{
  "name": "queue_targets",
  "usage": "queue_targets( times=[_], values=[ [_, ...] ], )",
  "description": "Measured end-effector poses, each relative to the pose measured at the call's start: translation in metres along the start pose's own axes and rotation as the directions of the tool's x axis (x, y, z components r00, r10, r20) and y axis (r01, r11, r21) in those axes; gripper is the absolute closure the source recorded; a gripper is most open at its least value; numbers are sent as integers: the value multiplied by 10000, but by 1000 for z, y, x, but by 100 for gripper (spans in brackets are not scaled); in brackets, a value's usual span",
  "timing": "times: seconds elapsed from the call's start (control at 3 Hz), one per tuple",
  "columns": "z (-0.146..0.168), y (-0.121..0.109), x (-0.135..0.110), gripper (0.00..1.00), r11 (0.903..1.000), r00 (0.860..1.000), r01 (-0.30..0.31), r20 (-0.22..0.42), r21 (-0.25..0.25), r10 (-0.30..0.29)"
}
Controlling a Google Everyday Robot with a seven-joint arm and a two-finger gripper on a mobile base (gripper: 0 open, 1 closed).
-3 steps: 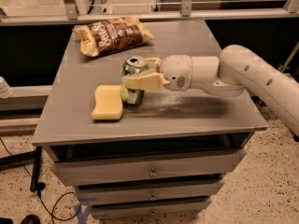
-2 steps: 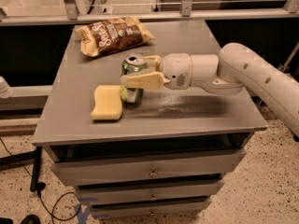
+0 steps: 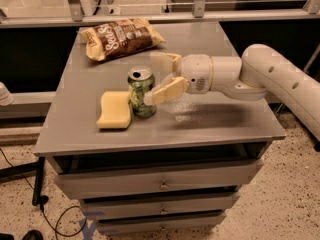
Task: Move green can near sponge
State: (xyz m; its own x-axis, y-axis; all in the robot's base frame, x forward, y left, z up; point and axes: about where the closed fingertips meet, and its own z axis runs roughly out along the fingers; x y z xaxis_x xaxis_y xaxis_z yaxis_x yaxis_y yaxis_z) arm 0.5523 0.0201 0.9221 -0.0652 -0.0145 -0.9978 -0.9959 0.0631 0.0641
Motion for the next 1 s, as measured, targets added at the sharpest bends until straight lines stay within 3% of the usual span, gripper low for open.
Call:
queue_targets(
  times=[0.33, 0.67, 1.0],
  values=[
    [-42, -5, -19, 0, 9951, 9985, 533, -126, 830, -524],
    [-114, -10, -62, 0, 9604, 9862, 1647, -234, 2248, -1636],
    [-126, -11, -70, 0, 9523, 9834, 1801, -227, 2464, -1801]
  ],
)
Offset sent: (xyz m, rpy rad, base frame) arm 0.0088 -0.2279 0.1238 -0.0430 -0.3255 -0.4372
